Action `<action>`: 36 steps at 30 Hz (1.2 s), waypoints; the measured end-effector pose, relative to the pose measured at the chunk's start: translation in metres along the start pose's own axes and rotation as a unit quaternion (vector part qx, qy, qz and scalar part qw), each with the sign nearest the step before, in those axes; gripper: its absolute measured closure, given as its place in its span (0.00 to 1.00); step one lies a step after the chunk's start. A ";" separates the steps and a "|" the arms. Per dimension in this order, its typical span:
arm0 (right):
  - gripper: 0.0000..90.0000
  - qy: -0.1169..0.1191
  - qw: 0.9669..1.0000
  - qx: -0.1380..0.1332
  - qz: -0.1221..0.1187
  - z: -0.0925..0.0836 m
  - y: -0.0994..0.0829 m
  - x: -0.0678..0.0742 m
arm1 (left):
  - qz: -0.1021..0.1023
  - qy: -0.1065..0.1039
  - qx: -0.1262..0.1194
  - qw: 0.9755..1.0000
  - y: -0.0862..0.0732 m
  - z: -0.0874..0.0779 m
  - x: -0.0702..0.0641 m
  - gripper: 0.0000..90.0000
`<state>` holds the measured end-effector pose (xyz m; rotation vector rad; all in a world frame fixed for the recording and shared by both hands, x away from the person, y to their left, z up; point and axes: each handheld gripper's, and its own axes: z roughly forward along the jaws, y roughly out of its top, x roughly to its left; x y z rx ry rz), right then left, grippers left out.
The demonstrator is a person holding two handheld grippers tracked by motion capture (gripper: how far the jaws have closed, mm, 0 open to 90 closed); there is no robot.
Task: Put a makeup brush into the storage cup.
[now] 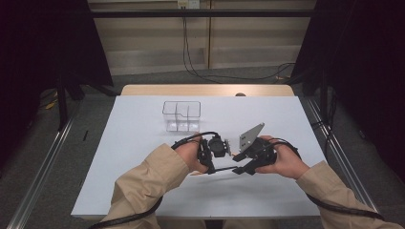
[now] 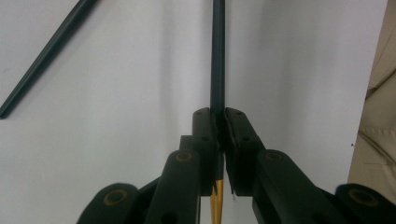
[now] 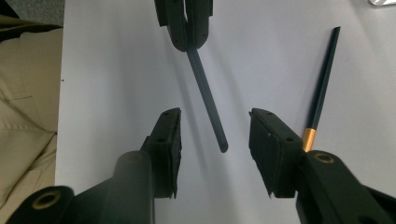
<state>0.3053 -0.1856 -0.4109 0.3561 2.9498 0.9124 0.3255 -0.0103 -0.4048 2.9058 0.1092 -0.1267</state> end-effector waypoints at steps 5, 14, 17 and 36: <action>0.72 0.013 1.000 0.007 -0.010 0.007 0.003 0.003 | 0.002 -0.004 0.001 1.000 0.001 -0.002 -0.001 0.93; 0.92 0.008 1.000 0.014 -0.017 0.008 0.000 0.001 | 0.007 -0.014 -0.012 1.000 0.002 -0.002 -0.002 0.93; 0.93 0.013 1.000 0.015 -0.016 0.007 -0.002 0.000 | 0.010 -0.020 -0.019 1.000 0.002 -0.006 -0.001 0.93; 0.89 0.032 0.999 0.011 -0.007 0.015 -0.013 0.000 | 0.010 -0.040 -0.063 0.997 0.006 -0.018 0.000 0.93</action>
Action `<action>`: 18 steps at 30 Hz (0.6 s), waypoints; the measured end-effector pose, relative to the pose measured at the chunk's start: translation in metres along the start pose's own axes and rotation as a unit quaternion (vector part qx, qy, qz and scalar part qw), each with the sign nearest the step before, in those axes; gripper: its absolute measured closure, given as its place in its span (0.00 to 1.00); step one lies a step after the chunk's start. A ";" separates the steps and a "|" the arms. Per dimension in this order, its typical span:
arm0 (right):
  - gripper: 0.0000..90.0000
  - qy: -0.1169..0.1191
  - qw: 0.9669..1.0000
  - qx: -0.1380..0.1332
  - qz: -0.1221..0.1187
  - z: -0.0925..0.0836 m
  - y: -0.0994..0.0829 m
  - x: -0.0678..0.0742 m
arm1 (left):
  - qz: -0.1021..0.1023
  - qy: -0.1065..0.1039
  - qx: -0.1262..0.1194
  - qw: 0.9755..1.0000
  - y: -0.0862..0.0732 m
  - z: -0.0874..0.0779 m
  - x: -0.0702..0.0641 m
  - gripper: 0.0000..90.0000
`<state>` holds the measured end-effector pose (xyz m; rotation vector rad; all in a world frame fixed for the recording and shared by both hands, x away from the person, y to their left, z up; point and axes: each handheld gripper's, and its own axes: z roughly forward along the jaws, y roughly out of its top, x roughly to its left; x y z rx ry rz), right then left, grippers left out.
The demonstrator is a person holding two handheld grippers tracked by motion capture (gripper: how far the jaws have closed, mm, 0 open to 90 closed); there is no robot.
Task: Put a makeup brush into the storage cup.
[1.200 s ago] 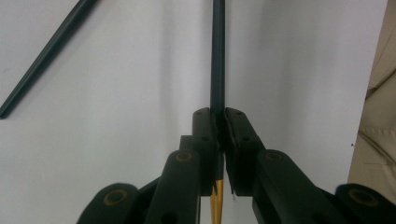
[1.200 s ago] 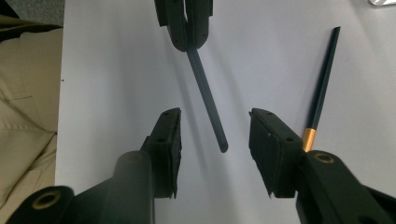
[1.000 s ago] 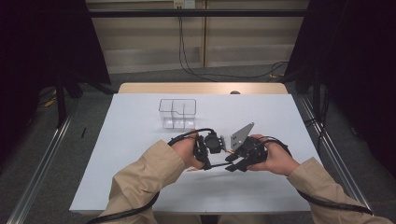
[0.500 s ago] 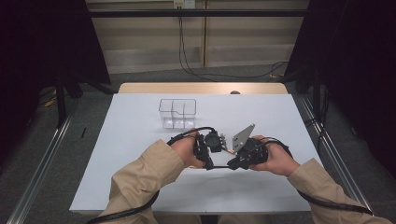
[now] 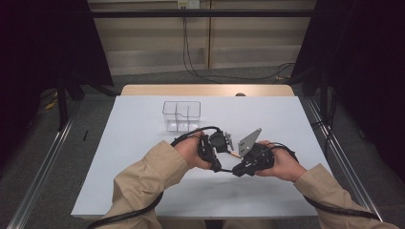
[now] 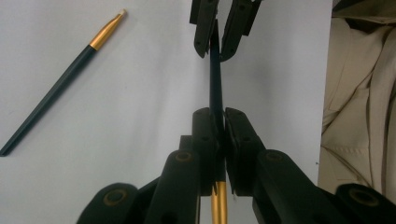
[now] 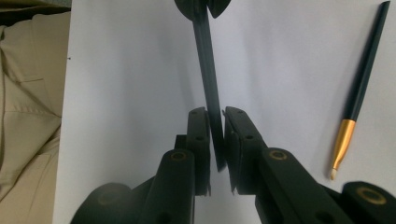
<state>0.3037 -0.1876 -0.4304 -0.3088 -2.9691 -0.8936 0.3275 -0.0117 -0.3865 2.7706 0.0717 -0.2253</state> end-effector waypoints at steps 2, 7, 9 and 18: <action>0.87 0.001 1.000 -0.003 -0.001 0.000 0.000 0.000 | -0.001 -0.006 -0.002 1.000 0.001 0.000 0.001 0.93; 0.93 0.004 1.000 0.002 -0.006 0.001 -0.001 0.001 | 0.002 -0.008 -0.009 1.000 0.001 -0.001 0.002 0.93; 0.94 0.004 1.000 0.004 -0.012 0.001 -0.001 0.002 | -0.002 -0.011 -0.014 1.000 0.001 -0.002 0.002 0.92; 0.95 0.010 1.000 0.014 -0.022 0.001 -0.001 0.003 | -0.008 -0.014 -0.035 0.999 -0.002 -0.002 0.004 0.91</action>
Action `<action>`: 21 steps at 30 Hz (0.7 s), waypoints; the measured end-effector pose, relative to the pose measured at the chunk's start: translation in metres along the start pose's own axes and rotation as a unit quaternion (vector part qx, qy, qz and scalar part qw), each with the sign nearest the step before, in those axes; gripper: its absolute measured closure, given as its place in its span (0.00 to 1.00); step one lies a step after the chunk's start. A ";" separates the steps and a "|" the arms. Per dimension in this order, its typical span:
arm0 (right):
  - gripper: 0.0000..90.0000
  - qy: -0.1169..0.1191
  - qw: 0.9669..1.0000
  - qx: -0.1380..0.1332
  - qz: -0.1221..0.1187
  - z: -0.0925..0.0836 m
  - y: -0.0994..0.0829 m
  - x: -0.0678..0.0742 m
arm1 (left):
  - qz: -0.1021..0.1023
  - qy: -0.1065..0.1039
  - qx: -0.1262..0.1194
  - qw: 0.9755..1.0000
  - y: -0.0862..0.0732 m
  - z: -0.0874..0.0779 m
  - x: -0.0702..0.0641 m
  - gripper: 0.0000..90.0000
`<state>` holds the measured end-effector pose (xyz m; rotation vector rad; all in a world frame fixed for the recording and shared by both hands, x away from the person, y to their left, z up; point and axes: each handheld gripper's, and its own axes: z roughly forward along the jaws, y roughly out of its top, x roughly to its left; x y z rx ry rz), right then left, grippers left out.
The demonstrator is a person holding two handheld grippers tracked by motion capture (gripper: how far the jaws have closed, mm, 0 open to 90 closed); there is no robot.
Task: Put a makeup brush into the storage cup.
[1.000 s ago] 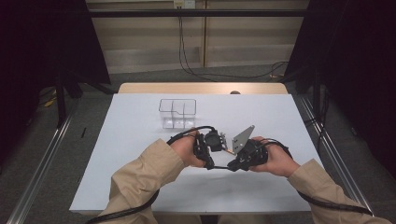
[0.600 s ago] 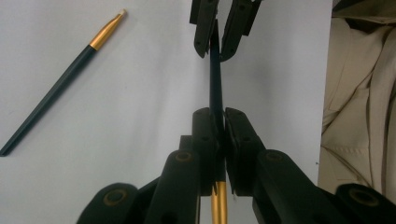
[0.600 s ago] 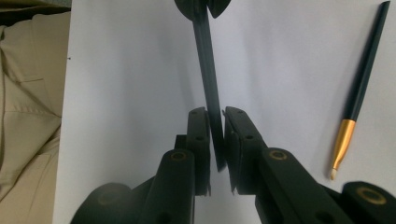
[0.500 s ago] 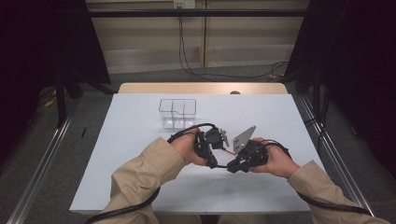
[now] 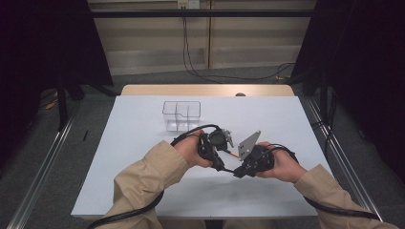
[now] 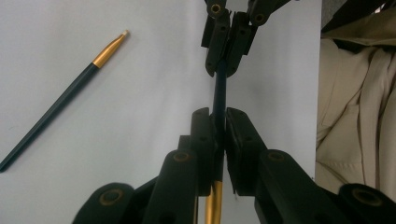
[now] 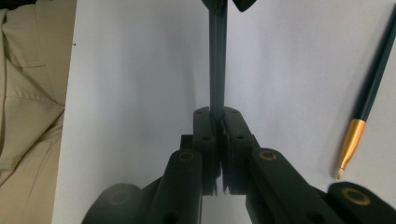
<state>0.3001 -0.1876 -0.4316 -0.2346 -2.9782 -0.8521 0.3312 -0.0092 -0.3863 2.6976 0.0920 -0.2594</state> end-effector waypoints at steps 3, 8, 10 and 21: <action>0.95 -0.002 1.000 0.004 -0.004 -0.001 0.000 0.000 | -0.003 0.009 0.001 1.000 -0.001 0.000 0.000 0.86; 0.95 -0.007 1.000 0.008 -0.004 -0.001 -0.002 0.000 | -0.011 0.024 -0.010 1.000 -0.003 -0.004 0.000 0.75; 0.95 -0.009 1.000 0.006 0.000 -0.001 -0.002 -0.001 | -0.020 0.030 -0.015 0.999 -0.005 -0.005 -0.001 0.67; 0.95 -0.015 1.000 -0.010 0.013 -0.003 -0.006 -0.004 | -0.054 0.053 -0.039 0.996 -0.016 -0.006 0.005 0.24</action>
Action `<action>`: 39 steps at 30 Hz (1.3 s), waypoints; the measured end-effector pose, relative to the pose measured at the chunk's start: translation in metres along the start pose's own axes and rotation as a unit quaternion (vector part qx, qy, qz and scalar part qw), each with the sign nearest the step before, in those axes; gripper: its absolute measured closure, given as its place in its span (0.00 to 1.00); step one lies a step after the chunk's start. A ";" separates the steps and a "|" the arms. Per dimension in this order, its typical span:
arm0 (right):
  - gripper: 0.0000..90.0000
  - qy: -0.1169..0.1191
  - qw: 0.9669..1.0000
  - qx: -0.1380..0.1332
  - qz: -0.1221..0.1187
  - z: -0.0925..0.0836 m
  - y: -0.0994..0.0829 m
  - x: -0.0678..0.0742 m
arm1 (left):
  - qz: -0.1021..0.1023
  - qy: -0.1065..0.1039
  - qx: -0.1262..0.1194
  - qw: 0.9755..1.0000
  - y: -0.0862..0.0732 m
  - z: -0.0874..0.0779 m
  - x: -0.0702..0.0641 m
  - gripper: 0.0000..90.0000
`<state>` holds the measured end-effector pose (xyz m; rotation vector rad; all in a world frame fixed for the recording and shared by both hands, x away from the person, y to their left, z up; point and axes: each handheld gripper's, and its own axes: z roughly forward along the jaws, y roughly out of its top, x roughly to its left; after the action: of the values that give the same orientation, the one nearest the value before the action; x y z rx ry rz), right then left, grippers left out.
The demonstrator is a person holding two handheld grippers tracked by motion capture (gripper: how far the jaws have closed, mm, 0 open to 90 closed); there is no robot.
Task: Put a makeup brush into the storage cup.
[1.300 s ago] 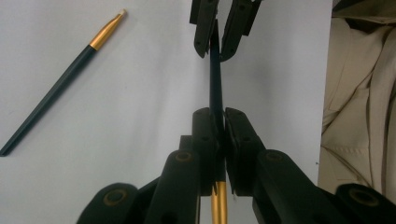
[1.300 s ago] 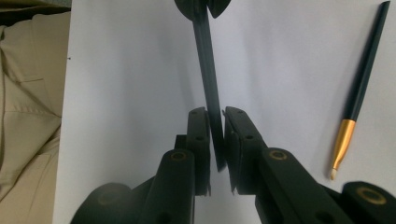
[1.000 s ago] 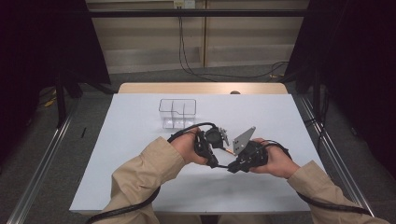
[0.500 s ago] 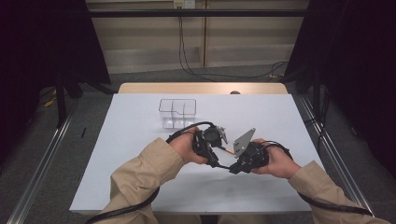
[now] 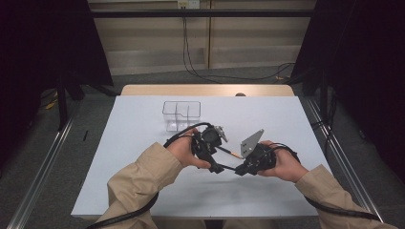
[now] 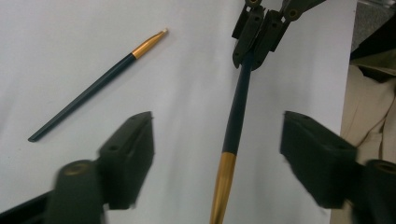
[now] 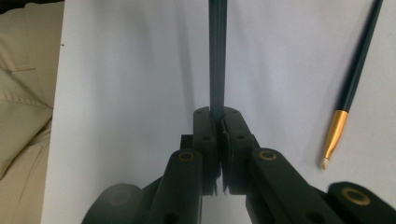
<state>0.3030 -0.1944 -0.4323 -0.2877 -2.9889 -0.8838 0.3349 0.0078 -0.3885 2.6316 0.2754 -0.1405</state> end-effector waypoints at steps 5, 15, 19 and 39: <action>0.95 0.000 1.000 -0.002 0.004 0.000 -0.001 -0.001 | -0.013 0.011 0.000 1.000 -0.004 -0.001 0.002 0.10; 0.95 -0.003 1.000 -0.009 0.008 -0.001 -0.003 -0.001 | -0.022 0.006 -0.051 0.998 -0.015 -0.004 0.006 0.06; 0.95 -0.002 1.000 -0.014 0.010 -0.001 -0.005 -0.001 | -0.030 0.006 -0.081 0.996 -0.019 -0.005 0.007 0.06; 0.95 -0.002 0.999 -0.035 0.018 0.000 -0.009 0.001 | -0.028 0.011 -0.197 0.980 -0.039 -0.010 0.008 0.05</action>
<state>0.3007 -0.2021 -0.4373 -0.3444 -2.9495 -0.9873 0.3351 0.0478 -0.3986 2.2338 0.3470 -0.0674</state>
